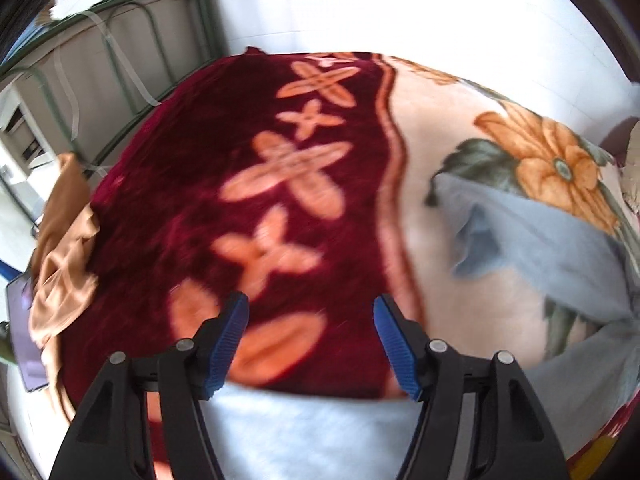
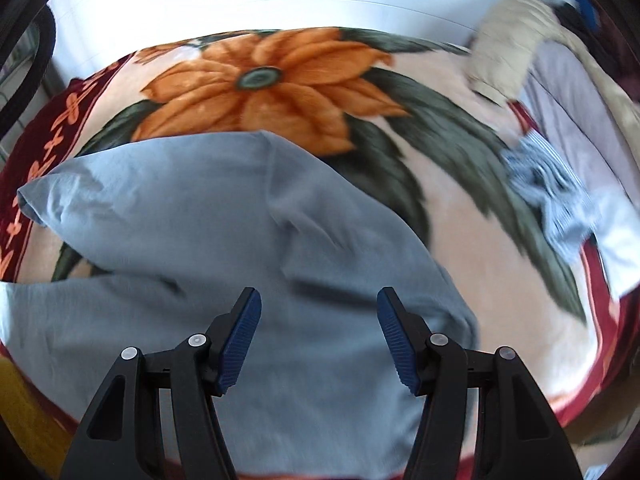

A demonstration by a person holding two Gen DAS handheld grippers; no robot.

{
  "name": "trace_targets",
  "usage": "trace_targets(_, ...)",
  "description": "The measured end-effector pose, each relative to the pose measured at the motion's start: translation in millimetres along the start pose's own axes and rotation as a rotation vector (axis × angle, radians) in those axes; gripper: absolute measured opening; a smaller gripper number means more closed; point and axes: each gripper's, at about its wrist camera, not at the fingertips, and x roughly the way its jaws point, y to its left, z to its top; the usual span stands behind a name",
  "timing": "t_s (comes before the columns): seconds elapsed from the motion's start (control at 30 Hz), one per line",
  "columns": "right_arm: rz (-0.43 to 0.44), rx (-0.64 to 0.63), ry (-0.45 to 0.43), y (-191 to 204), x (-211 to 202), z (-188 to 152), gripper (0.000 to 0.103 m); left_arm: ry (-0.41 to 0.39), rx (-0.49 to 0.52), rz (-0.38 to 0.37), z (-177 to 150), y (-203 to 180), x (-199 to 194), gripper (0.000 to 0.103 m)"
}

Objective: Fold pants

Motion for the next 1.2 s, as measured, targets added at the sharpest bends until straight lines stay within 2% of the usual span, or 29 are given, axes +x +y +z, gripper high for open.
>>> trace_targets(0.2,-0.035,-0.052,0.061,11,40,33,0.061,0.009,0.000,-0.105,52,-55,27,0.071)
trace_targets(0.37,-0.052,-0.086,0.108,6,72,49,0.061,0.100,0.015,-0.173,88,-99,82,0.071)
trace_targets(0.43,-0.049,-0.088,0.121,3,83,55,0.061,0.140,0.017,-0.174,100,-110,102,0.071)
trace_targets(0.5,-0.040,-0.074,0.124,-1,92,61,0.062,0.177,0.011,-0.136,111,-120,122,0.071)
trace_targets(0.63,-0.025,-0.081,0.128,-6,103,72,0.067,0.235,0.025,-0.124,115,-130,148,0.071)
trace_targets(0.73,-0.007,-0.084,0.137,-10,108,80,0.068,0.230,0.055,-0.092,114,-136,157,0.071)
trace_targets(0.8,0.030,-0.050,0.152,-16,113,82,0.068,0.239,0.050,-0.122,112,-139,162,0.071)
trace_targets(0.83,0.049,-0.035,0.151,-19,113,83,0.067,0.244,0.042,-0.149,111,-141,163,0.060)
trace_targets(0.87,0.063,-0.028,0.147,-21,112,84,0.059,0.241,0.031,-0.178,109,-143,163,0.050)
trace_targets(0.9,0.071,-0.027,0.141,-22,111,85,0.040,0.237,0.030,-0.190,108,-145,162,0.031)
trace_targets(0.93,0.068,-0.029,0.136,-22,108,86,0.029,0.234,0.034,-0.192,109,-147,160,0.020)
trace_targets(0.97,0.059,-0.027,0.131,-24,104,89,0.014,0.232,0.040,-0.204,111,-149,158,0.016)
trace_targets(1.07,0.025,-0.021,0.072,-34,86,99,0.009,0.182,0.035,-0.233,123,-150,140,0.012)
trace_targets(1.13,0.047,0.005,0.026,-44,70,107,0.009,0.111,0.000,-0.293,136,-146,118,0.012)
trace_targets(1.2,0.026,0.019,-0.038,-52,48,114,0.009,0.047,-0.018,-0.345,148,-143,96,0.012)
